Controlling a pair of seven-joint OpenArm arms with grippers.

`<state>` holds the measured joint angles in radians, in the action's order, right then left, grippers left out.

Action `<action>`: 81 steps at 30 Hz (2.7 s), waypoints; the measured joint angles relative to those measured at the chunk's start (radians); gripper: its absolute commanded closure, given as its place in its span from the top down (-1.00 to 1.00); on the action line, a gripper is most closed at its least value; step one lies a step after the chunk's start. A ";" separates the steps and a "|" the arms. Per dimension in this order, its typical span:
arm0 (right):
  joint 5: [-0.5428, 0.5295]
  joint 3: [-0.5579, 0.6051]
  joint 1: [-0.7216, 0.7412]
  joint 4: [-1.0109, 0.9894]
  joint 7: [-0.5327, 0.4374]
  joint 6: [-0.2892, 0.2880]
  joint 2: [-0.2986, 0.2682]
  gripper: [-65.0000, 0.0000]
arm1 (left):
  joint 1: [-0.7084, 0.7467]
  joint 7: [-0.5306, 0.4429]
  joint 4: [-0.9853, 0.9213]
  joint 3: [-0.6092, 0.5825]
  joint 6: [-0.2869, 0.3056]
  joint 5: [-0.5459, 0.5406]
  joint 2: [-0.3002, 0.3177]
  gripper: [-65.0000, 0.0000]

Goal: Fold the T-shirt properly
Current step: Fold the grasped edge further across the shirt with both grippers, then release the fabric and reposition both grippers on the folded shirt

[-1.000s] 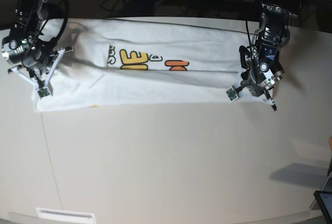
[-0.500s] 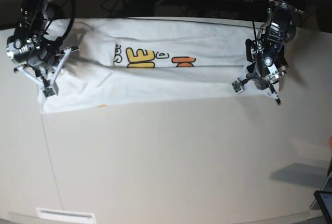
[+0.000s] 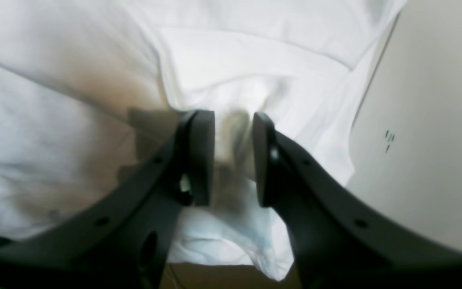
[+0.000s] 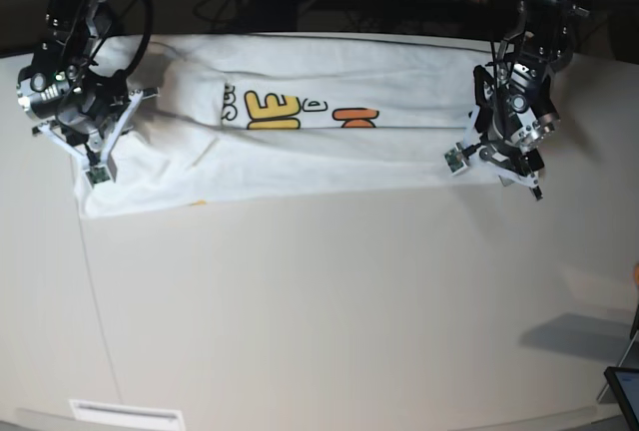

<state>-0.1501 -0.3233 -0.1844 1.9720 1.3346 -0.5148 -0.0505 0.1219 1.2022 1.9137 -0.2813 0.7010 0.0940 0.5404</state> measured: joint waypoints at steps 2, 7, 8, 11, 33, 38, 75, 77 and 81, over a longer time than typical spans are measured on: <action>-0.002 0.000 -0.019 0.000 -0.002 0.000 0.002 -0.36 | 0.021 0.003 0.028 0.003 0.000 -0.002 0.003 -0.19; 0.002 -0.086 -0.058 -0.001 0.000 0.000 0.044 -0.36 | 0.050 0.002 0.079 0.044 0.000 -0.002 -0.014 -0.19; 0.003 -0.104 -0.060 -0.001 0.000 0.000 0.045 -0.36 | 0.052 0.002 0.078 0.048 0.000 0.000 -0.024 -0.19; -0.002 -0.137 -0.059 -0.001 -0.003 -0.001 0.048 -0.36 | 0.051 0.001 0.079 0.094 0.000 -0.001 -0.064 -0.22; 0.007 -0.296 -0.086 -0.001 -0.424 -0.187 -0.003 -0.97 | 0.064 -0.160 0.102 0.746 -0.004 -0.296 -0.343 -1.00; 0.011 -0.298 -0.150 -0.004 -0.598 -0.185 -0.004 -0.99 | 0.196 -0.520 0.097 0.737 0.003 -0.201 -0.451 -1.00; 0.286 -0.098 -0.100 -0.399 -1.110 -0.185 0.015 -0.97 | 0.227 -1.304 -0.431 0.680 -0.122 0.122 -0.509 -1.00; 0.283 -0.098 -0.089 -0.415 -1.121 -0.185 0.012 -0.97 | 0.206 -1.310 -0.445 0.680 -0.124 0.148 -0.512 -1.00; 0.274 -0.147 -0.057 -0.450 -1.128 -0.207 0.009 -0.97 | 0.176 -1.281 -0.442 0.626 -0.153 0.198 -0.512 -1.00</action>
<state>0.1242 -0.4706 -0.2417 1.5223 0.2070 -0.7216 -0.0418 0.2977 -0.0784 1.4719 0.3443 0.5480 0.2920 0.0288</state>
